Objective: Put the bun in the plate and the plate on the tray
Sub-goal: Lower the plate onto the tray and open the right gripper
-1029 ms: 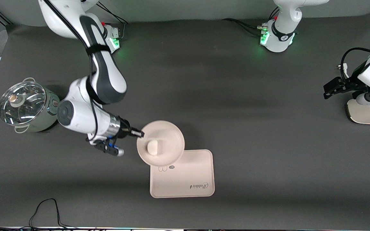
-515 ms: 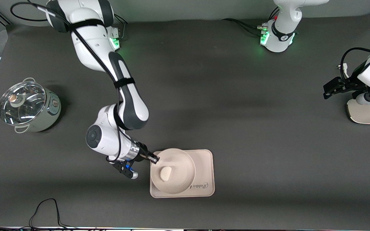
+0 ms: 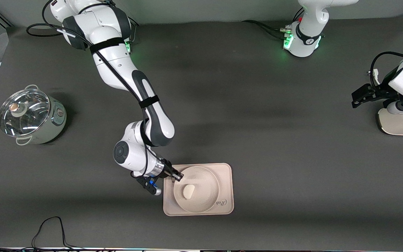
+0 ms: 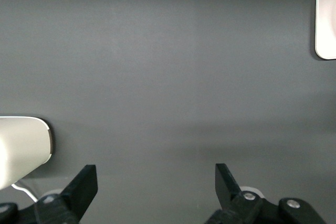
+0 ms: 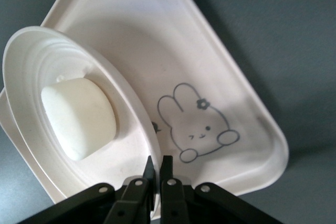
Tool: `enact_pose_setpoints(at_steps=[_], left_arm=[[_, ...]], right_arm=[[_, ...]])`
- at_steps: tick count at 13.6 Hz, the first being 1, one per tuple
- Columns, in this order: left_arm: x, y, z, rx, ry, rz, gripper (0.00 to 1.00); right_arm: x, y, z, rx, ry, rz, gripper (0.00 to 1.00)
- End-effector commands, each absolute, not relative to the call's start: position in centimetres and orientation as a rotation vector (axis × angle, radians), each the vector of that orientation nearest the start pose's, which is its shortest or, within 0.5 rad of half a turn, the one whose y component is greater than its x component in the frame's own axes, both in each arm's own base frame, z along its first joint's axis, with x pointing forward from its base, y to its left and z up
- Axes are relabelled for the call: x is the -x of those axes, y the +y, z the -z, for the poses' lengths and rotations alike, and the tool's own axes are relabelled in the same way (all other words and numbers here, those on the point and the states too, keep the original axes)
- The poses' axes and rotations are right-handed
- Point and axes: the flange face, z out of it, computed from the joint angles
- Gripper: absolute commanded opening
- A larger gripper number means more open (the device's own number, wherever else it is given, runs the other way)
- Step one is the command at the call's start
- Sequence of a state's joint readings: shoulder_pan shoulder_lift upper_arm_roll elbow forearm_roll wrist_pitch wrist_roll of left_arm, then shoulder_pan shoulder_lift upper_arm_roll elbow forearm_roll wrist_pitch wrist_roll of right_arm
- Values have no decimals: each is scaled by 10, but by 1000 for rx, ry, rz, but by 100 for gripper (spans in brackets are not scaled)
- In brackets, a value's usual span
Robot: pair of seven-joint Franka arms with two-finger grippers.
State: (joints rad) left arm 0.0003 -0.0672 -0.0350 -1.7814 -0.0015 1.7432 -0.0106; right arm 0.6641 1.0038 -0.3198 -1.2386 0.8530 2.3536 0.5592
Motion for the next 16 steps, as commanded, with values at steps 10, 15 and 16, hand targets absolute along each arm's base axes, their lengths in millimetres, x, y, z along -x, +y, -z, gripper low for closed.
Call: enact_pose_setpoints(at_steps=[10, 15, 16], left_arm=[[-546, -25, -583, 3139, 32, 65, 100], [-546, -25, -583, 3139, 32, 65, 100], [-546, -26, -583, 3139, 34, 65, 100]], right_arm=[[-706, 293, -321, 2767, 561, 141, 100], [-677, 228, -453, 3046, 254, 45, 100], [-669, 216, -478, 3049, 241, 28, 100]])
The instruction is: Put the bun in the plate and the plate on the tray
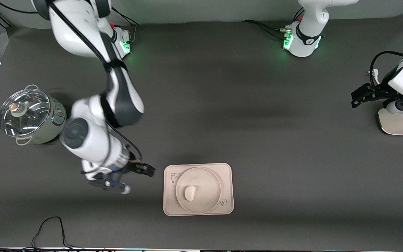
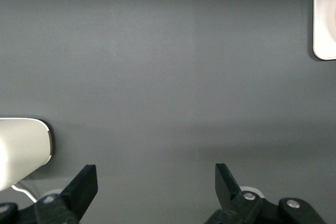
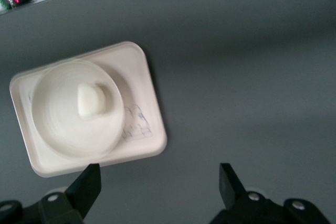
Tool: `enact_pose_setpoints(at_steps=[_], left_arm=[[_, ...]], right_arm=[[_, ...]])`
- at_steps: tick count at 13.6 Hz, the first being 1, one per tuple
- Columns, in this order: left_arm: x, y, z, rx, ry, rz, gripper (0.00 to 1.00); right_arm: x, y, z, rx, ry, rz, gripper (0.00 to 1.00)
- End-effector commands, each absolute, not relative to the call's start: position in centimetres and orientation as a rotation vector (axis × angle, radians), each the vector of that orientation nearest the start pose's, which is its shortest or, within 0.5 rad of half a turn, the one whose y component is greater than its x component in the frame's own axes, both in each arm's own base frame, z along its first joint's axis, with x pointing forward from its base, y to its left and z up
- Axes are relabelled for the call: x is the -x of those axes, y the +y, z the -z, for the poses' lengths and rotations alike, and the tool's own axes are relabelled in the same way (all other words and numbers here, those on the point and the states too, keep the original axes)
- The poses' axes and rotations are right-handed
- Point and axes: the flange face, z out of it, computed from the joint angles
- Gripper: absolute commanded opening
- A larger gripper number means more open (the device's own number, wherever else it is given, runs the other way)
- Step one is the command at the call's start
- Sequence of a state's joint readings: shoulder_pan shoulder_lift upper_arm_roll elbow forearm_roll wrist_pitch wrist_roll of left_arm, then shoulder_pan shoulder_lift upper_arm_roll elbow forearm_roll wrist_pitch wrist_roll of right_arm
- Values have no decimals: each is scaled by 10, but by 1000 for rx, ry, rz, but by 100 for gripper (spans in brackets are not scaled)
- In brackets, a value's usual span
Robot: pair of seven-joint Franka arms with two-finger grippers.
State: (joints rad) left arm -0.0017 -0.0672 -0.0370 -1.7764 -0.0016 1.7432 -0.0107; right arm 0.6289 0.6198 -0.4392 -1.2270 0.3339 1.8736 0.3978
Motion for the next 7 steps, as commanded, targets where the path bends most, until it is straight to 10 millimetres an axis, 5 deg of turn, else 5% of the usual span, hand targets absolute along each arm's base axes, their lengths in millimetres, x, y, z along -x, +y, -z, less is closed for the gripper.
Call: enact_pose_setpoints(at_steps=[1, 5, 7], left_arm=[[-546, -25, -583, 3139, 32, 65, 100], [-546, -27, -583, 3142, 33, 65, 100], [-546, -25, -583, 3139, 32, 65, 100]], right_arm=[[-663, 203, -500, 3042, 256, 24, 100], [-640, 176, -535, 3138, 165, 11, 100], [-629, 140, -544, 3113, 129, -11, 100]])
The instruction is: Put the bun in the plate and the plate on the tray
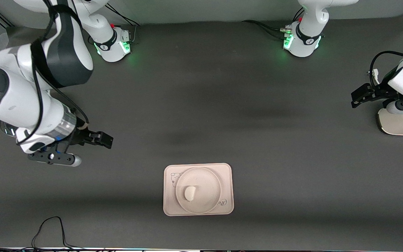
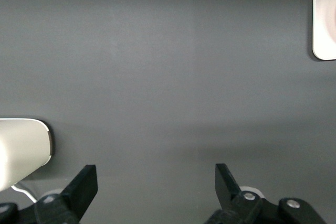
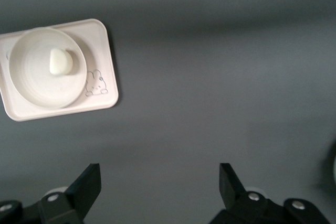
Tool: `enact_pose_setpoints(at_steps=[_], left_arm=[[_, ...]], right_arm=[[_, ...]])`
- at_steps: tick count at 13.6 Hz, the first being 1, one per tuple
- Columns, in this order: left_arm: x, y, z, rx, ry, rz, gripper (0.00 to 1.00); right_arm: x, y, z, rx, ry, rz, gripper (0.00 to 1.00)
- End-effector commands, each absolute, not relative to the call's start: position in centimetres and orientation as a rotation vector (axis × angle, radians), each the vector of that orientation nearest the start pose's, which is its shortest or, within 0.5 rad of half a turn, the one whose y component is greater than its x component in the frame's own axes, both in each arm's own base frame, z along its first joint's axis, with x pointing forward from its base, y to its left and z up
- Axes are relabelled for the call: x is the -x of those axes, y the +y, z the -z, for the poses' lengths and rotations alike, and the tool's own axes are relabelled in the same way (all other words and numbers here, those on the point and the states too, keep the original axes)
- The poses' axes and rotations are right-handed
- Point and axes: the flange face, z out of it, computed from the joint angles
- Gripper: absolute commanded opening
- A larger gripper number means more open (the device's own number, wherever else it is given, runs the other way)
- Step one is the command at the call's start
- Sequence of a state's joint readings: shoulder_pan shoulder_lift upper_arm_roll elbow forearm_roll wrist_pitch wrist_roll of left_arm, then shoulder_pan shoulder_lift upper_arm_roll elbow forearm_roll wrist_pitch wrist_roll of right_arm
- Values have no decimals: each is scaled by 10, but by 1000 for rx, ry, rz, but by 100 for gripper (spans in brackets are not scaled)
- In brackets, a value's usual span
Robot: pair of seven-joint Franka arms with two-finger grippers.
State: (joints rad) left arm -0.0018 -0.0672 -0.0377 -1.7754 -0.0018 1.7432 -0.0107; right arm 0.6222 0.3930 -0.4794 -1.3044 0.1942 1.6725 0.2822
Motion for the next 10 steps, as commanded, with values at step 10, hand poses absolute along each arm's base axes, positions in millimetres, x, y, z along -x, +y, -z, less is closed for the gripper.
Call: enact_pose_setpoints(at_steps=[10], left_arm=[[-545, -26, -585, 3138, 34, 68, 100]], right_arm=[[-535, 10, -544, 3130, -153, 89, 100]])
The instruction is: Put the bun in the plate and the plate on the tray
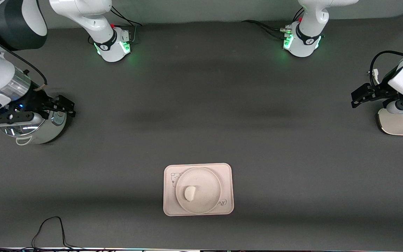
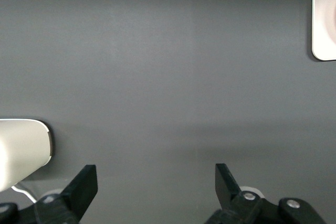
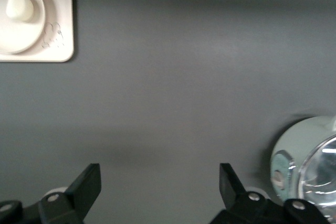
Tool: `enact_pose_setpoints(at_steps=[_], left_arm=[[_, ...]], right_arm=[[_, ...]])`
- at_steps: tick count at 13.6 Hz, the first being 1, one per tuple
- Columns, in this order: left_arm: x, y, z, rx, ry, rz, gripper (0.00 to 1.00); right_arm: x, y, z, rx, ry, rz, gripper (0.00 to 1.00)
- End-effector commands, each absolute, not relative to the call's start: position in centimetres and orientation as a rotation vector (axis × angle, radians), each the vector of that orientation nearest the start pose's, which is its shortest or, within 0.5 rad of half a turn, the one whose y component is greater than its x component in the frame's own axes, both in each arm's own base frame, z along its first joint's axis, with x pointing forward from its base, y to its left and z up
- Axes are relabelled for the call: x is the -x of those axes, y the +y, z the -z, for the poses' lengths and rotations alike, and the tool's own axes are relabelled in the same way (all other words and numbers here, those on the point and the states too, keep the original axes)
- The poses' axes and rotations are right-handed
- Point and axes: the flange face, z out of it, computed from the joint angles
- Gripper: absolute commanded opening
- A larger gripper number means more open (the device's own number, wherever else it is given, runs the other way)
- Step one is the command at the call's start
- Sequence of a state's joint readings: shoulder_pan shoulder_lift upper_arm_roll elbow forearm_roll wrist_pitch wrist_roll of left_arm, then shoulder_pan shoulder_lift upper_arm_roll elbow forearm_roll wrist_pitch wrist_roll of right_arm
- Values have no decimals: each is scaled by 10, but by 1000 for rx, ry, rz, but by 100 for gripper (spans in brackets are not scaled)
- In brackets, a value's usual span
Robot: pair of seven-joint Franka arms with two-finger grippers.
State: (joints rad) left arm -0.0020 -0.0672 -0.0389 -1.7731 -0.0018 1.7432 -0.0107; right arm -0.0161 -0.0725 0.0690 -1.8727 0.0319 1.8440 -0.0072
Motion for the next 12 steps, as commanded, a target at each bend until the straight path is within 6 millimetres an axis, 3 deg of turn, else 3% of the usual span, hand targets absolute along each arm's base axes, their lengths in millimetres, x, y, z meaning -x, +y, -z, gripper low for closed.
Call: enact_pose_setpoints(at_steps=[1, 7, 12], left_arm=[[-545, -26, -586, 3138, 36, 72, 100], [-545, -26, -586, 3138, 36, 68, 100], [-543, -20, -605, 3138, 53, 70, 100]], right_arm=[[-532, 5, -544, 3129, -142, 49, 100], [-523, 14, -573, 3095, -65, -21, 100], [-524, 26, -568, 3092, -103, -38, 100]])
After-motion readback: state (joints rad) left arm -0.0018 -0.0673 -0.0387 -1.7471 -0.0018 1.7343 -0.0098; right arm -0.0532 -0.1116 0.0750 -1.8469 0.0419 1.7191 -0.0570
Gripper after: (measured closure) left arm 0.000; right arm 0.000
